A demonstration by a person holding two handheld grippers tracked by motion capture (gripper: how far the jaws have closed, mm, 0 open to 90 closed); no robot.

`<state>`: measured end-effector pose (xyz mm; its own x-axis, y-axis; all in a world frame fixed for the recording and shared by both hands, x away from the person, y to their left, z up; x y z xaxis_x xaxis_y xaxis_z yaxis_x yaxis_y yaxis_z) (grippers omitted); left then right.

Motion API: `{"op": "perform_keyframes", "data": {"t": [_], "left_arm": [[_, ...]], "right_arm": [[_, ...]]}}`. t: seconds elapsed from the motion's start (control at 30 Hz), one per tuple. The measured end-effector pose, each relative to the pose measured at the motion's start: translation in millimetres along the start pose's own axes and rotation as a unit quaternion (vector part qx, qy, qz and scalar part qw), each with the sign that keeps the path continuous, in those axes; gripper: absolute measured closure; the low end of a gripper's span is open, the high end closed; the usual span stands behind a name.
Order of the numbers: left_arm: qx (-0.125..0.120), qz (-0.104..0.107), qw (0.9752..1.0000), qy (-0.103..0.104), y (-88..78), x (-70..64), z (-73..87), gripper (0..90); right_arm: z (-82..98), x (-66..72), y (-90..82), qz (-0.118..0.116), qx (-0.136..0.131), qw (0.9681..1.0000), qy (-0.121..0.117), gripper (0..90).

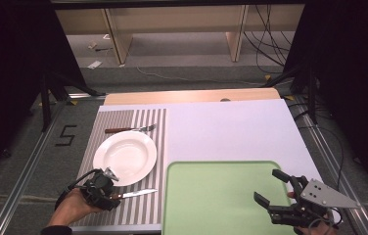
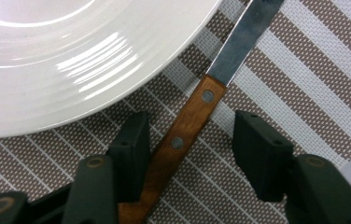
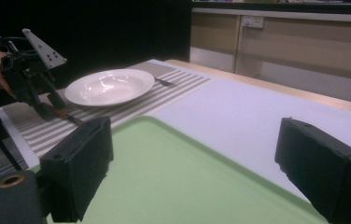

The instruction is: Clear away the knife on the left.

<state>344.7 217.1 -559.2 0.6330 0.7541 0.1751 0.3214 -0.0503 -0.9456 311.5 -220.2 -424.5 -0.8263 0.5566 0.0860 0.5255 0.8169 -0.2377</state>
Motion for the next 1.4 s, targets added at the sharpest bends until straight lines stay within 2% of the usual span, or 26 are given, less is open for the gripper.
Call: {"op": "perform_keyframes", "data": {"t": [0.17,0.33,0.5,0.67,0.8,0.93,1.1,1.17,1.4], "left_arm": [[0.016,-0.004,0.9998,0.007,-0.2,-0.5,0.1,55.1],[0.028,-0.002,0.9989,0.037,-0.7,-7.4,-3.9,60.0],[0.032,0.001,0.9982,0.05,-0.9,-10.9,-7.0,66.3],[0.04,0.0,0.9982,0.045,-0.6,-10.8,-8.0,74.3],[0.039,0.001,0.9981,0.048,-0.6,-11.3,-8.4,76.1],[0.042,0.004,0.9986,0.033,-1.0,-10.6,-8.4,76.8],[0.038,0.024,0.9988,0.02,-5.1,-14.0,-9.1,77.1],[0.032,0.032,0.9988,0.02,-8.0,-16.0,-10.4,77.1],[0.001,0.076,0.997,0.011,-18.0,-30.6,-19.9,77.1]], "right_arm": [[0.8,0.5,1.1,-0.001,0.002,1.0,0.0,12.4],[1.4,1.2,2.6,-0.004,0.004,1.0,-0.002,12.4],[1.6,1.2,2.9,-0.004,0.005,1.0,-0.001,12.5],[1.4,2.1,3.3,-0.006,0.004,1.0,-0.002,12.5],[1.6,2.1,3.5,-0.007,0.005,1.0,-0.002,12.5],[1.6,2.1,3.5,-0.007,0.005,1.0,-0.002,12.5],[1.7,2.3,3.4,-0.007,0.005,1.0,-0.002,12.6],[1.5,2.9,3.5,-0.008,0.005,1.0,-0.002,12.6],[1.7,3.3,3.8,-0.009,0.007,0.9999,-0.003,12.6]]}}
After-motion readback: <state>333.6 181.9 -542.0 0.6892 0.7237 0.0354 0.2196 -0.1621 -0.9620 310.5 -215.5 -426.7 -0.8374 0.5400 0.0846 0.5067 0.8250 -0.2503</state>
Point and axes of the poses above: each handheld gripper's, and its own axes: y roughly forward along the jaws, z roughly out of its underside, x roughly to its left, the point moved 10 cm from there along y, roughly forward along the jaws, and after that the axes turned 12 degrees about -z, right-handed, at the moved point
